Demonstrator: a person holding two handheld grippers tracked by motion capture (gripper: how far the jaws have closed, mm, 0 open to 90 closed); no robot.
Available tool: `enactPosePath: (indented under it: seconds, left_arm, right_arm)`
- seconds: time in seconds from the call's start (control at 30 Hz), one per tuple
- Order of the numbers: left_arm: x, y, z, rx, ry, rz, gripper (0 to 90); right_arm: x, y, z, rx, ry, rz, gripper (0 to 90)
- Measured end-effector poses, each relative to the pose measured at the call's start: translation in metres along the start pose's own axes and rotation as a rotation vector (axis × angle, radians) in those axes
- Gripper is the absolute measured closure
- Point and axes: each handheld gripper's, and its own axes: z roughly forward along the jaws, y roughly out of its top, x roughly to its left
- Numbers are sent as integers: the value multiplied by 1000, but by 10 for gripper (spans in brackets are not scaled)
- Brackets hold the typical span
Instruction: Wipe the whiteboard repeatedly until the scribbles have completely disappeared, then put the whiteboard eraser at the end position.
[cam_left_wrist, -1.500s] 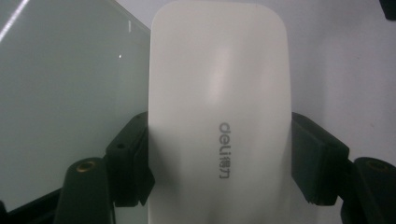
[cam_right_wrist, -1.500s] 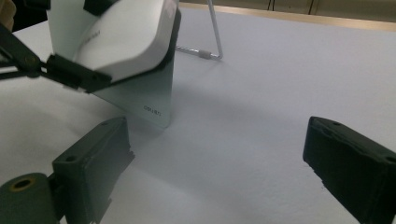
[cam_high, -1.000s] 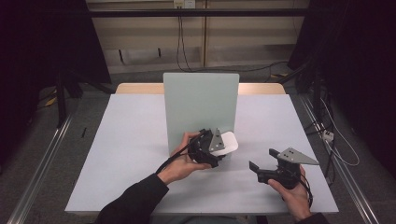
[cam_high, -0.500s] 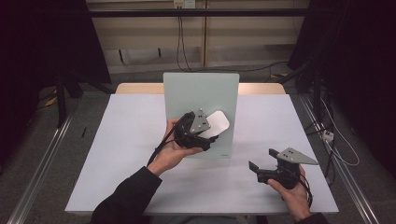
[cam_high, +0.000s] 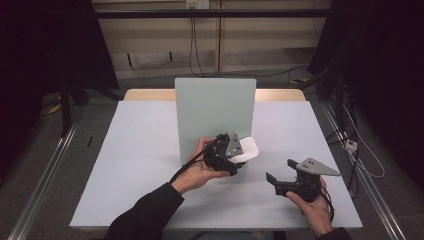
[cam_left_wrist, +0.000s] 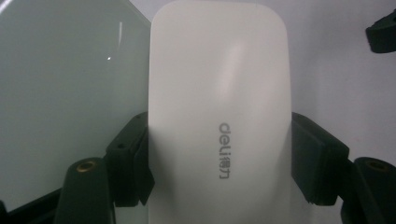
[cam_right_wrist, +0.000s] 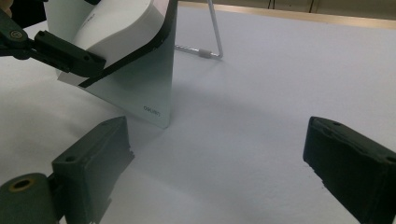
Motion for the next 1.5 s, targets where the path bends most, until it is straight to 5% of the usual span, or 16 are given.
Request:
enactPosePath:
  seconds: [0.4, 1.17, 1.5]
  left_arm:
    - [9, -8, -29, -59, 21, -39, 310]
    - [12, -27, -54, -70, -64, -137, 310]
    - [12, -36, -61, -24, -135, -158, 310]
  right_arm:
    - [1, 0, 0, 2, 1, -4, 72]
    - [2, 0, 0, 1, 2, -1, 71]
    - [2, -1, -1, 1, 0, 0, 72]
